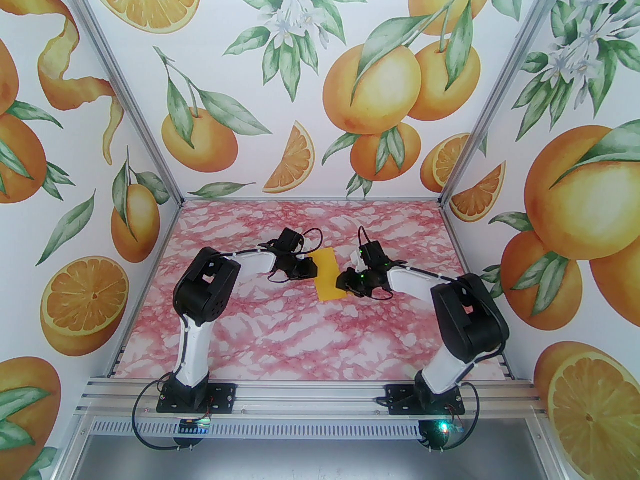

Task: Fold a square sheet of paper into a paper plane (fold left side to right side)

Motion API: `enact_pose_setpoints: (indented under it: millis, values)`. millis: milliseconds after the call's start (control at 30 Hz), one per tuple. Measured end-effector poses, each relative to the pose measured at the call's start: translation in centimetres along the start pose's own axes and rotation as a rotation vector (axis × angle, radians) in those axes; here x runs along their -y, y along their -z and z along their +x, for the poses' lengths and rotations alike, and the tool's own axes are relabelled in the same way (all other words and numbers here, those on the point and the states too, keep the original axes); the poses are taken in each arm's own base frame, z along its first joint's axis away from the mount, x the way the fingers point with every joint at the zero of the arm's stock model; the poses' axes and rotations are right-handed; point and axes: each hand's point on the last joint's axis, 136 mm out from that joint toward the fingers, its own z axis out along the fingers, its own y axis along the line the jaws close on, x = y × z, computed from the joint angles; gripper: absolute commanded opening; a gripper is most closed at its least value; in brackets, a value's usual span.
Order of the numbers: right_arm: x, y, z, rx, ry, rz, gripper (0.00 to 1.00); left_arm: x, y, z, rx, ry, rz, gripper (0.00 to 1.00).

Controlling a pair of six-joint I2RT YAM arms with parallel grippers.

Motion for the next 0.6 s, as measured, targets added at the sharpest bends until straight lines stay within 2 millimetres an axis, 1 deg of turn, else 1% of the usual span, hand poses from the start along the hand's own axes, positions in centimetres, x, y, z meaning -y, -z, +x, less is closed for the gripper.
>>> enact_pose_setpoints:
  millis: [333,400,467,600]
  values:
    - [-2.8,-0.2,-0.8,0.025,0.005,-0.109,0.37,0.0,0.0,0.0,-0.001,-0.001,0.001,0.14]
    - [-3.2,-0.4,-0.9,0.028,0.005,-0.126,0.39,0.0,0.0,0.0,0.000,-0.001,0.001,0.14]
    - [-3.6,-0.6,-0.9,0.028,0.004,-0.140,0.39,0.0,0.0,0.0,0.000,-0.001,0.001,0.14]
    - [-3.7,-1.4,-0.9,0.020,-0.007,-0.149,0.39,0.1,0.0,0.0,0.000,0.000,0.002,0.14]
